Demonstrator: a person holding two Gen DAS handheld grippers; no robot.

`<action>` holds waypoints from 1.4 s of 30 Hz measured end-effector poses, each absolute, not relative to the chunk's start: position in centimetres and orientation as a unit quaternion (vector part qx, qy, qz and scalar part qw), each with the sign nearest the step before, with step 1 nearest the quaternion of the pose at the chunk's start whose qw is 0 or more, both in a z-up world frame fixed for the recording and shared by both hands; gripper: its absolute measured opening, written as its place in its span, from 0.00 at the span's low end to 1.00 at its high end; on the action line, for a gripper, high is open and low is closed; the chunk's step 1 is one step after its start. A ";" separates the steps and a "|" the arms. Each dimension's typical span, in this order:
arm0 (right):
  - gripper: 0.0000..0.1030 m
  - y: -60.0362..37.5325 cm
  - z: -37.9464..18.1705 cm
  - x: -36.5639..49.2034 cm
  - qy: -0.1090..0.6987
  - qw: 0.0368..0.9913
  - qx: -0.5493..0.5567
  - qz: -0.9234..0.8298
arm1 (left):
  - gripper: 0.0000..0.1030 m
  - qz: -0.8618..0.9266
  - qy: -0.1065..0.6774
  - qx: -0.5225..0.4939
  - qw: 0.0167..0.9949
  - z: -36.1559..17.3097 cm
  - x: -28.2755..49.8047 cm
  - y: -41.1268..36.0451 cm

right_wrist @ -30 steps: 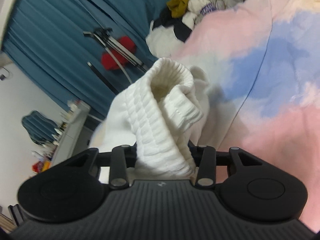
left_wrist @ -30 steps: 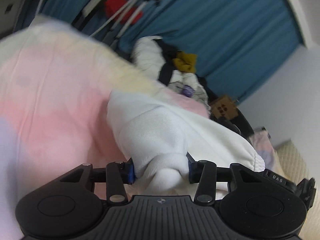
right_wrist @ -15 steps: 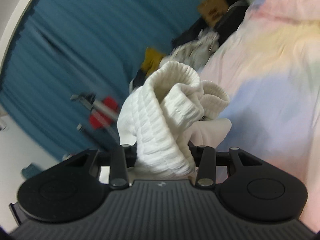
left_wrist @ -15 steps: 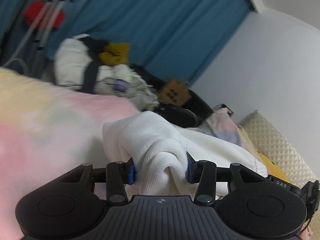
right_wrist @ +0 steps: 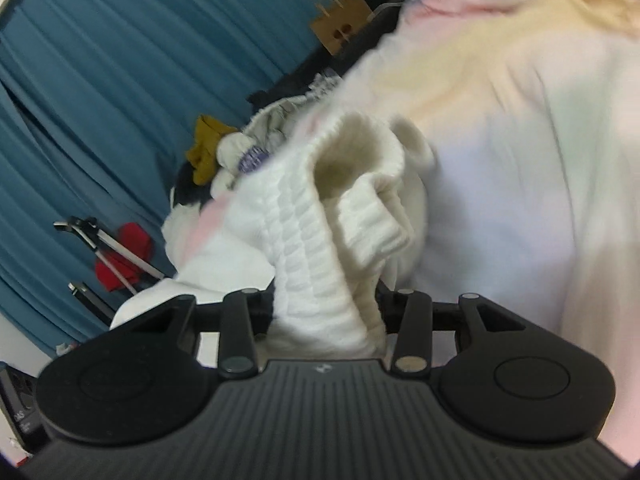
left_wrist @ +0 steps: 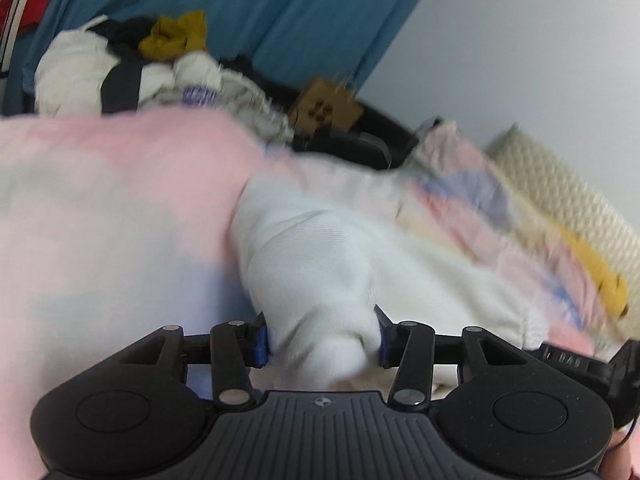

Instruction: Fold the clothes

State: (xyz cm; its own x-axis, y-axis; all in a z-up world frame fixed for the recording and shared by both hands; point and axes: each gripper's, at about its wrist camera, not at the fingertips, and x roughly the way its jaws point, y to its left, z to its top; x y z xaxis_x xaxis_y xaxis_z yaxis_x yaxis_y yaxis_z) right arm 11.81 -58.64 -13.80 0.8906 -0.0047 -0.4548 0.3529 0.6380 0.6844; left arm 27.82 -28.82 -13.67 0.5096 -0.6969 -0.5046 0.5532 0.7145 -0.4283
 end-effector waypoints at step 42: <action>0.85 -38.9 5.1 -8.1 0.156 0.967 0.159 -0.120 | 1.00 -0.290 0.190 0.048 0.937 8.7 -7.5 -16.4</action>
State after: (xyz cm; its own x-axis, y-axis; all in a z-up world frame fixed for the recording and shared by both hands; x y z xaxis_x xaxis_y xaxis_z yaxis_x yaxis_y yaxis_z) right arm -8.10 -38.90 5.13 0.9228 -0.1824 -0.3394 0.2816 0.9205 0.2709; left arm -7.53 -16.35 8.69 0.7594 -0.5251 -0.3842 0.5618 0.8270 -0.0199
